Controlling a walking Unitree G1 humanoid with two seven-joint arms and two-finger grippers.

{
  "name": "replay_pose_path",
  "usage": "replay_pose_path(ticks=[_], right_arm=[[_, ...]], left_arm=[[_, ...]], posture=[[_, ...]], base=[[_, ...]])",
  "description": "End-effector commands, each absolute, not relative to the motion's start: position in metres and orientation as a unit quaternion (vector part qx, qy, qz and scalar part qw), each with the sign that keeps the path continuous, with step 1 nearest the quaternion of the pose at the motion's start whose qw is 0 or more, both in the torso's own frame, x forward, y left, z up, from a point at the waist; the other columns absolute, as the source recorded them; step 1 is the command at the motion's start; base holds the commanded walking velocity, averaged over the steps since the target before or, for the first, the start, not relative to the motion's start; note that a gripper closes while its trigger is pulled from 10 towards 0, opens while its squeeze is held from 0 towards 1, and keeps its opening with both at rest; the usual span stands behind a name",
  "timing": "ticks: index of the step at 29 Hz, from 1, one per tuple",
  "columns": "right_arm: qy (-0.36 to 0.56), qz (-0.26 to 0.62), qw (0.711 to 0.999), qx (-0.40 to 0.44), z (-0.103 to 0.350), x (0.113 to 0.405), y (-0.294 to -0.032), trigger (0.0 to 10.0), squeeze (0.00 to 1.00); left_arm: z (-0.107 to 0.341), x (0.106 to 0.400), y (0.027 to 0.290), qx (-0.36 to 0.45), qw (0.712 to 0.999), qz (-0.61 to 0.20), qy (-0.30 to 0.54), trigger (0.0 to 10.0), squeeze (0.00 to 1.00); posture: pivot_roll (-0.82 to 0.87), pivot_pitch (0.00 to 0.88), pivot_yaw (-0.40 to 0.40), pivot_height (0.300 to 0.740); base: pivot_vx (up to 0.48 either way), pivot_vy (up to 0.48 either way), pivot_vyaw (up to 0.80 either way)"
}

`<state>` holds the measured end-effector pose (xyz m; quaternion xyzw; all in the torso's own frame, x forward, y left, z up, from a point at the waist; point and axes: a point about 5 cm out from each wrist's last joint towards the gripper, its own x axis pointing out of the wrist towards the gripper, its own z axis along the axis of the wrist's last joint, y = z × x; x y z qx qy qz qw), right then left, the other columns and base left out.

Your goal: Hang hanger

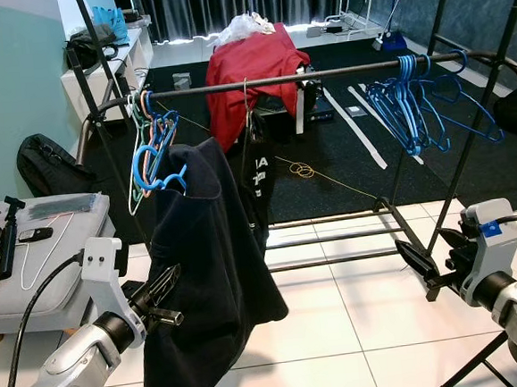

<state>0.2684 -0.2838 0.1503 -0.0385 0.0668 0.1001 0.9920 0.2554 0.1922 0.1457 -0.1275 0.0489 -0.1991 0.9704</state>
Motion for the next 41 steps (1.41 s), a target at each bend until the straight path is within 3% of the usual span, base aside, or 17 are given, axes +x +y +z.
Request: replay_pose_path(ticks=[1, 41], right_arm=[[0.072, 0.105, 0.991, -0.038, 0.1488, 0.2688, -0.2821, 10.0, 0.00], [0.071, 0.105, 0.991, -0.037, 0.1501, 0.2682, -0.2815, 10.0, 0.00]], left_arm=[[0.1532, 0.2578, 0.1953, -0.135, 0.970, -0.199, 0.030, 10.0, 0.00], [0.1530, 0.2576, 0.1965, -0.136, 0.970, -0.200, 0.036, 10.0, 0.00]], posture=[[-0.13, 0.000, 0.034, 0.740], [-0.13, 0.000, 0.037, 0.740]], base=[[0.000, 0.000, 0.00], [0.000, 0.000, 0.00]])
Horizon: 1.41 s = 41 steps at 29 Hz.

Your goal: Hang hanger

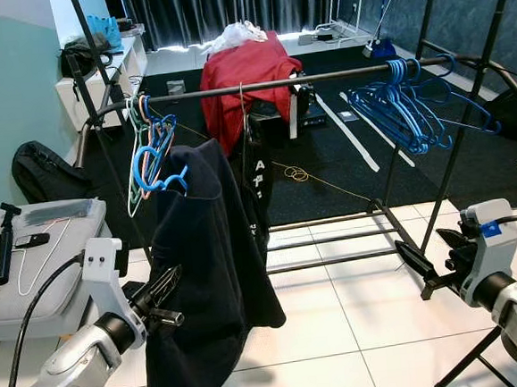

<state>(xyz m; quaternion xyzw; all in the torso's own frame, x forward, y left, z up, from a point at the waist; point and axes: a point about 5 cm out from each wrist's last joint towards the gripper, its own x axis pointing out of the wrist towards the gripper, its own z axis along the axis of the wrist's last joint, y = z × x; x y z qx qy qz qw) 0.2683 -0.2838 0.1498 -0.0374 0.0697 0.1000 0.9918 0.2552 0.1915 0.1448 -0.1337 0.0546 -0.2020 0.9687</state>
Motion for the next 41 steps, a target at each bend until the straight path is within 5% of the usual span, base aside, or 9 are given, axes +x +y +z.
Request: replay_pose_path(ticks=[1, 41], right_arm=[[0.071, 0.104, 0.991, -0.037, 0.1501, 0.2681, -0.2814, 10.0, 0.00], [0.071, 0.104, 0.991, -0.035, 0.1507, 0.2679, -0.2815, 10.0, 0.00]], left_arm=[[0.1529, 0.2576, 0.1965, -0.135, 0.970, -0.200, 0.036, 10.0, 0.00], [0.1536, 0.2572, 0.1957, -0.136, 0.969, -0.204, 0.038, 10.0, 0.00]], posture=[[-0.13, 0.000, 0.037, 0.740], [-0.13, 0.000, 0.039, 0.740]], base=[[0.000, 0.000, 0.00], [0.000, 0.000, 0.00]])
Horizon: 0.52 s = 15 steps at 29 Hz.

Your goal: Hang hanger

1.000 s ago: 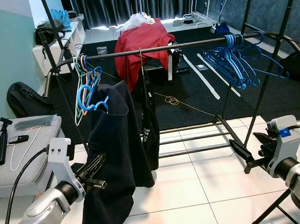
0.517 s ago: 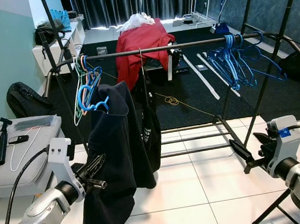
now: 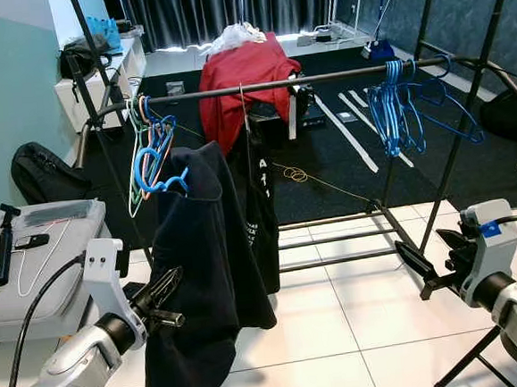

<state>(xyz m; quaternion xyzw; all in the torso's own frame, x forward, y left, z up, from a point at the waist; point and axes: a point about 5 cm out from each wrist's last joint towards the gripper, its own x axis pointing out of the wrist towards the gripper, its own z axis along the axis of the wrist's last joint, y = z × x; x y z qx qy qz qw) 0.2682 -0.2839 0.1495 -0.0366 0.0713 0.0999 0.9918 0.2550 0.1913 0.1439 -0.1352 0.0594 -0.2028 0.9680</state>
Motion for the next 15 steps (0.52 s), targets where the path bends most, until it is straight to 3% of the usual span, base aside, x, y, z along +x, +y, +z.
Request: replay_pose_path(ticks=[1, 15], right_arm=[[0.071, 0.104, 0.991, -0.035, 0.1507, 0.2679, -0.2815, 10.0, 0.00], [0.070, 0.103, 0.992, -0.033, 0.1513, 0.2678, -0.2818, 10.0, 0.00]], left_arm=[[0.1536, 0.2572, 0.1957, -0.136, 0.969, -0.204, 0.038, 10.0, 0.00], [0.1539, 0.2574, 0.1959, -0.136, 0.969, -0.204, 0.039, 10.0, 0.00]], posture=[[-0.13, 0.000, 0.039, 0.740], [-0.13, 0.000, 0.038, 0.740]], base=[[0.000, 0.000, 0.00], [0.000, 0.000, 0.00]])
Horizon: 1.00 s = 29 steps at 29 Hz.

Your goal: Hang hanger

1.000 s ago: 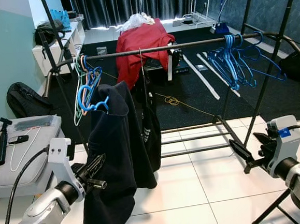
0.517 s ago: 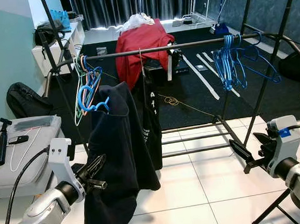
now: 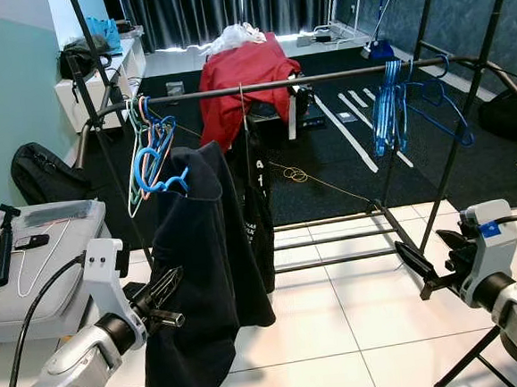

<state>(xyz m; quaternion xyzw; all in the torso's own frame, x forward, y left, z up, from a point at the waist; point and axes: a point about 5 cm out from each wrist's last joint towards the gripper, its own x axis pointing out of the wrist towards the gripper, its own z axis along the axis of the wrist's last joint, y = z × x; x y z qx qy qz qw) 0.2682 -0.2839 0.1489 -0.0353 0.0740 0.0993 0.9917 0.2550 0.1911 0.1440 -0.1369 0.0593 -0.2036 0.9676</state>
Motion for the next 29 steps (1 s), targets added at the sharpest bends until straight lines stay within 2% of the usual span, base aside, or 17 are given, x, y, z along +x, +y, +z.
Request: replay_pose_path(ticks=[1, 14, 15, 16, 19, 20, 21, 22, 24, 25, 26, 29], right_arm=[[0.070, 0.103, 0.992, -0.033, 0.151, 0.268, -0.282, 10.0, 0.00], [0.088, 0.099, 0.990, -0.049, 0.148, 0.262, -0.283, 10.0, 0.00], [0.100, 0.098, 0.988, -0.064, 0.146, 0.258, -0.283, 10.0, 0.00], [0.116, 0.103, 0.985, -0.070, 0.144, 0.251, -0.279, 10.0, 0.00], [0.116, 0.103, 0.985, -0.070, 0.144, 0.251, -0.279, 10.0, 0.00], [0.122, 0.110, 0.984, -0.069, 0.144, 0.243, -0.272, 10.0, 0.00], [0.122, 0.110, 0.984, -0.069, 0.144, 0.243, -0.272, 10.0, 0.00], [0.109, 0.121, 0.985, -0.058, 0.151, 0.237, -0.258, 10.0, 0.00], [0.109, 0.121, 0.985, -0.058, 0.151, 0.237, -0.258, 10.0, 0.00], [0.095, 0.133, 0.985, -0.050, 0.155, 0.228, -0.242, 10.0, 0.00], [0.095, 0.133, 0.985, -0.050, 0.155, 0.228, -0.242, 10.0, 0.00], [0.035, 0.131, 0.991, -0.010, 0.160, 0.211, -0.213, 10.0, 0.00]], left_arm=[[0.154, 0.257, 0.196, -0.136, 0.969, -0.204, 0.039, 10.0, 0.00], [0.150, 0.252, 0.202, -0.121, 0.978, -0.166, 0.044, 10.0, 0.00], [0.148, 0.247, 0.205, -0.114, 0.982, -0.145, 0.050, 10.0, 0.00], [0.147, 0.239, 0.208, -0.071, 0.985, -0.143, 0.058, 10.0, 0.00], [0.147, 0.239, 0.208, -0.071, 0.985, -0.143, 0.058, 10.0, 0.00], [0.148, 0.232, 0.208, -0.030, 0.986, -0.151, 0.056, 10.0, 0.00], [0.148, 0.232, 0.208, -0.030, 0.986, -0.151, 0.056, 10.0, 0.00], [0.150, 0.224, 0.208, 0.020, 0.988, -0.148, 0.044, 10.0, 0.00], [0.150, 0.224, 0.208, 0.020, 0.988, -0.148, 0.044, 10.0, 0.00], [0.151, 0.218, 0.206, 0.060, 0.989, -0.133, 0.024, 10.0, 0.00], [0.151, 0.218, 0.206, 0.060, 0.989, -0.133, 0.024, 10.0, 0.00], [0.153, 0.219, 0.192, 0.046, 0.996, -0.069, -0.022, 10.0, 0.00]], posture=[[-0.13, 0.000, 0.038, 0.740], [-0.12, 0.000, 0.034, 0.740], [-0.11, 0.000, 0.030, 0.740], [-0.11, 0.000, 0.027, 0.740], [-0.11, 0.000, 0.027, 0.740], [-0.10, 0.000, 0.021, 0.740], [-0.10, 0.000, 0.021, 0.740], [-0.09, 0.003, 0.019, 0.740], [-0.09, 0.003, 0.019, 0.740], [-0.09, 0.001, 0.016, 0.740], [-0.09, 0.001, 0.016, 0.740], [-0.13, 0.000, 0.030, 0.740]], base=[[0.000, 0.000, 0.00], [0.000, 0.000, 0.00], [0.000, 0.000, 0.00], [0.000, 0.000, 0.00], [0.000, 0.000, 0.00], [0.000, 0.000, 0.00], [0.000, 0.000, 0.00], [0.000, 0.000, 0.00], [0.000, 0.000, 0.00], [0.000, 0.000, 0.00], [0.000, 0.000, 0.00], [0.000, 0.000, 0.00]])
